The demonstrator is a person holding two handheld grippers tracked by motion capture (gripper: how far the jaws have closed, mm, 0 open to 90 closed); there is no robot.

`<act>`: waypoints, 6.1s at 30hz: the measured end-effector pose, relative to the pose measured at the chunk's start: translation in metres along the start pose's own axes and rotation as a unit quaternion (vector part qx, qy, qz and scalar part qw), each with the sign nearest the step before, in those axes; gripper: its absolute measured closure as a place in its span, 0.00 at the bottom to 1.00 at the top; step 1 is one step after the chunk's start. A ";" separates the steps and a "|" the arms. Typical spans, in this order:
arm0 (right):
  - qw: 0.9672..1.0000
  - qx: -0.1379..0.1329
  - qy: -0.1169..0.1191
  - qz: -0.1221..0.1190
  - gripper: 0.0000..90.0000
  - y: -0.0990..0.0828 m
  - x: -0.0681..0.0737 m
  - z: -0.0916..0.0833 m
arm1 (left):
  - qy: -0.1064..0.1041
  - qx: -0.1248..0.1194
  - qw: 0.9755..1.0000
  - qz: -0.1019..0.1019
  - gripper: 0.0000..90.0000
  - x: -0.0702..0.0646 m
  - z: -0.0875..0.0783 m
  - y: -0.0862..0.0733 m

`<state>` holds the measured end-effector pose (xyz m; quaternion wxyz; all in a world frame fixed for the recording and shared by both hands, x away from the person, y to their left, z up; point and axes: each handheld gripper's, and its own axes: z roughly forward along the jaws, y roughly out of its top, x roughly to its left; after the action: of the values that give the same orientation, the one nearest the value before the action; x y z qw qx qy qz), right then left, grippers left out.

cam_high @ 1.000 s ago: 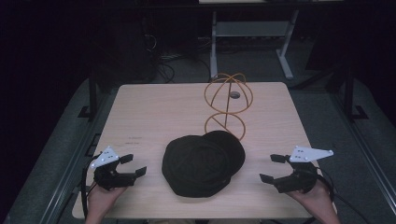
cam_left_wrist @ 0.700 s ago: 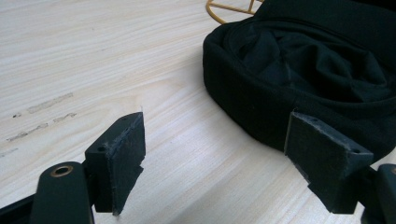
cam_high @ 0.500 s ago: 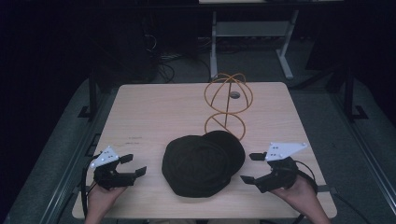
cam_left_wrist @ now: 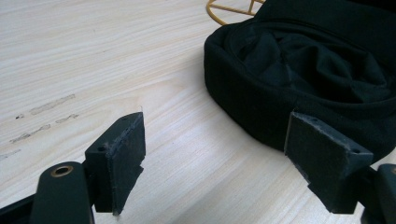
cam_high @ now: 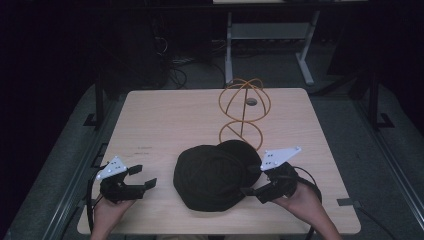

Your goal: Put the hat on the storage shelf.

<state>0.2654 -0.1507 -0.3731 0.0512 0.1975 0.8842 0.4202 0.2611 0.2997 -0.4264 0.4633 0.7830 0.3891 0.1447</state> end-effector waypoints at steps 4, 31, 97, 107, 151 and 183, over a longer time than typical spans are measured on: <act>1.000 0.006 0.008 -0.009 0.34 0.004 0.001 0.008 | 0.000 0.001 1.000 0.000 0.22 0.001 0.000 0.000; 0.995 0.060 0.065 -0.055 0.48 0.026 0.017 0.065 | -0.001 0.001 1.000 0.001 0.22 0.002 0.000 0.000; 0.993 0.055 0.063 -0.085 0.89 0.062 0.033 0.063 | -0.074 -0.027 0.997 0.014 0.22 -0.020 0.012 0.011; 0.996 0.013 0.054 -0.070 0.89 0.079 0.027 0.037 | -0.126 -0.048 0.990 0.044 0.21 -0.042 0.020 0.021; 0.991 -0.093 0.086 -0.037 0.86 0.106 0.015 0.007 | -0.111 -0.159 0.972 0.133 0.93 -0.069 0.025 0.090; 0.993 -0.119 0.016 0.020 0.49 0.043 -0.017 -0.023 | -0.090 -0.123 0.971 0.182 0.94 -0.065 -0.009 0.149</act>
<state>0.2881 -0.1492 -0.3267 0.0516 0.2011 0.8244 0.5265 0.2841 0.2171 -0.2882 0.5554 0.7873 0.1756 0.2023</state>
